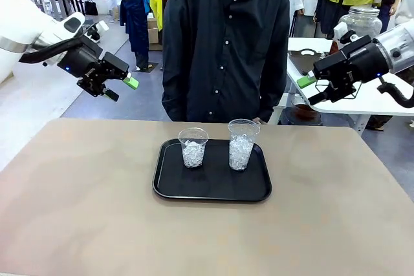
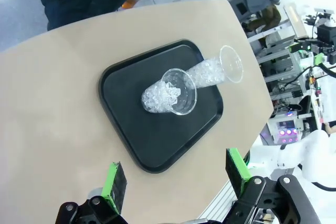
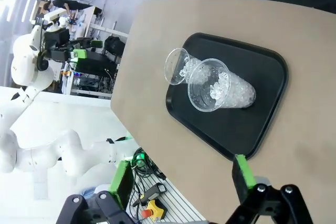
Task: Pour the drink into the iced cup.
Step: Pick up the iced cup indicated by the human and present it to them.
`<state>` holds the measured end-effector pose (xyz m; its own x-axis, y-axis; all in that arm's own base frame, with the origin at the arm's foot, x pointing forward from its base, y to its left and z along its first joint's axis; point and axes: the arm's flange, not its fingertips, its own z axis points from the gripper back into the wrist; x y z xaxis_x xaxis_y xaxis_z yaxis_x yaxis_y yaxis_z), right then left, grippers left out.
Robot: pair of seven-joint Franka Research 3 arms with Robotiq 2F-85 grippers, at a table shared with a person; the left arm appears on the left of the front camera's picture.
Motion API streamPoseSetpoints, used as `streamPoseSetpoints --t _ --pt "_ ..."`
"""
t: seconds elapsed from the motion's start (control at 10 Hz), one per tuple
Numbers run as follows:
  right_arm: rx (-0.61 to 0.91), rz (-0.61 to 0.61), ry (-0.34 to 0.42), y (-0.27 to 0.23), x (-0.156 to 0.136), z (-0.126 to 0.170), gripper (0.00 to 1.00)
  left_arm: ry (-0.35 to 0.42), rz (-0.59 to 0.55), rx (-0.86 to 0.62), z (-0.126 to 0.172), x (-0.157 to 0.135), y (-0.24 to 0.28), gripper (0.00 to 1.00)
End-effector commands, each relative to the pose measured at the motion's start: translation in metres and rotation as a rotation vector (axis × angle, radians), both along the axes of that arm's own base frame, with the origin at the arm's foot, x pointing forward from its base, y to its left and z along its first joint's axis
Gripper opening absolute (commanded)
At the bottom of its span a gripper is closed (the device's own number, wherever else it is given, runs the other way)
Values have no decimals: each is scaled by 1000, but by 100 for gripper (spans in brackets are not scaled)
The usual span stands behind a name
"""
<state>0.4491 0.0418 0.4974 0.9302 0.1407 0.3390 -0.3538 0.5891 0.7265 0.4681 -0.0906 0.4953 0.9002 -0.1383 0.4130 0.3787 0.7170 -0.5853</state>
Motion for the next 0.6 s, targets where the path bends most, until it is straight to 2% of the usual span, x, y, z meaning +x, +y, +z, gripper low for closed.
streamPoseSetpoints --t 0.0,0.2,0.3,0.5 --pt "0 0 -2 1 1 -1 100 0 0 1 -1 0 0 100" --pt "192 -36 144 -4 22 -10 100 8 78 -257 -13 13 29 100" --pt "260 -49 216 -11 29 -22 100 70 67 -356 -28 19 41 100" --pt "358 -62 295 -24 36 -46 100 110 56 -457 -48 25 54 100"
